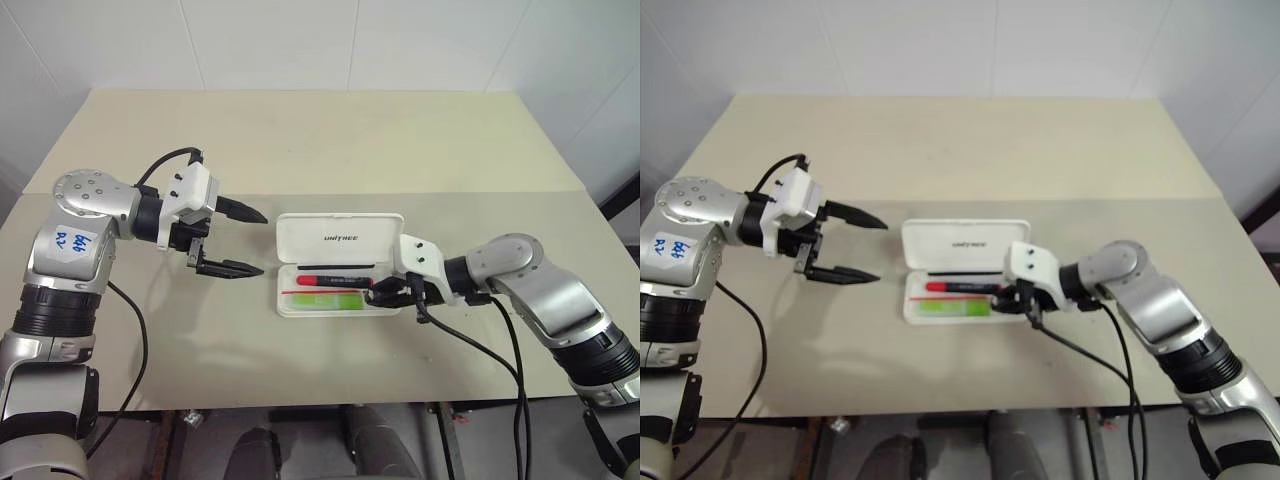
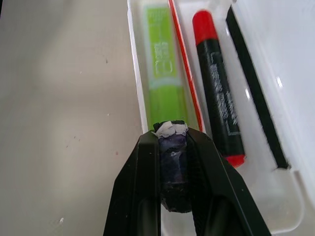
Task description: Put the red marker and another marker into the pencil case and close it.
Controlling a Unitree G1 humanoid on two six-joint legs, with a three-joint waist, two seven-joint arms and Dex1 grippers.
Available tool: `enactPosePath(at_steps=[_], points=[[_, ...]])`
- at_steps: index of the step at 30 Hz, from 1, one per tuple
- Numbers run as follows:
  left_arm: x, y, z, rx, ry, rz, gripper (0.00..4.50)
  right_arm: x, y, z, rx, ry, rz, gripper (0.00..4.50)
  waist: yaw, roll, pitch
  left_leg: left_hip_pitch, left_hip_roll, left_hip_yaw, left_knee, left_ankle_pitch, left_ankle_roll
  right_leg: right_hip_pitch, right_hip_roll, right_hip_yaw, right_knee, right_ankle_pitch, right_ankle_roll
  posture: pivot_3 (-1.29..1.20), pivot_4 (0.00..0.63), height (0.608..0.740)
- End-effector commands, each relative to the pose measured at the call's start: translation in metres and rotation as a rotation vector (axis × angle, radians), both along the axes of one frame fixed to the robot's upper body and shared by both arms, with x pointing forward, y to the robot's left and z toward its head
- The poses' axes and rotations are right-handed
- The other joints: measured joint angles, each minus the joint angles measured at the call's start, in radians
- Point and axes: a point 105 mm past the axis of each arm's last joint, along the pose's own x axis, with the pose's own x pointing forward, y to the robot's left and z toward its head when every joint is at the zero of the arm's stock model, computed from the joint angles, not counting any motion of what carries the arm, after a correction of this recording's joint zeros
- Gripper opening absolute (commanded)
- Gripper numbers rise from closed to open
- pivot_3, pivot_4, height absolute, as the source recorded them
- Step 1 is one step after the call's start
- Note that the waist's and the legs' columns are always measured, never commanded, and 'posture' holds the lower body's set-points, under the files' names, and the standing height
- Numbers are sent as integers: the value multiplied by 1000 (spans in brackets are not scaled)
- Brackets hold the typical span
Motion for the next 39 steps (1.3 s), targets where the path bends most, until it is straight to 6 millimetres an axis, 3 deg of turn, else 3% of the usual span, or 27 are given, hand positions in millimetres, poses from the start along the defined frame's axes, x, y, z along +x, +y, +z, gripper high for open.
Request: enactPosePath(at_steps=[1,8,13,20,25,29,33,39], points=[[-4,1,13,-18,-55,-5,4500,4,-2,1,-8,-17,-3,386,1,0,0,0,0,0,0,0,0,0,0,0,0,0,0,0,150,740],[-3,2,16,-16,-64,2,4500,7,-4,-10,-19,9,-4,386,1,0,0,0,0,0,0,0,0,0,0,0,0,0,0,0,150,740],[-3,3,18,-14,-69,5,4500,10,-4,-10,-14,0,6,2098,0,0,0,0,0,0,0,0,0,0,0,0,0,0,0,0,150,740],[-1,5,19,-10,-77,9,4500,17,2,13,73,-57,30,4460,0,0,0,0,0,0,0,0,0,0,0,0,1,0,0,0,150,740],[0,4,20,-10,-84,8,4500,14,6,30,151,-96,95,4460,1,0,0,0,0,0,0,0,0,0,0,0,0,0,0,0,150,740],[1,6,21,-10,-88,12,4500,-6,8,51,286,-92,159,4460,1,1,0,0,0,0,0,0,0,0,0,0,1,0,0,0,150,740],[-3,9,25,-67,-66,6,4500,-29,2,84,443,-108,185,4460,3,1,1,0,0,-1,0,0,0,0,0,-1,1,0,0,0,150,740],[2,25,23,-126,-41,64,4500,-29,-19,106,500,-193,57,4460,2,1,1,1,0,-1,0,0,0,0,0,-1,1,0,0,0,150,740]])
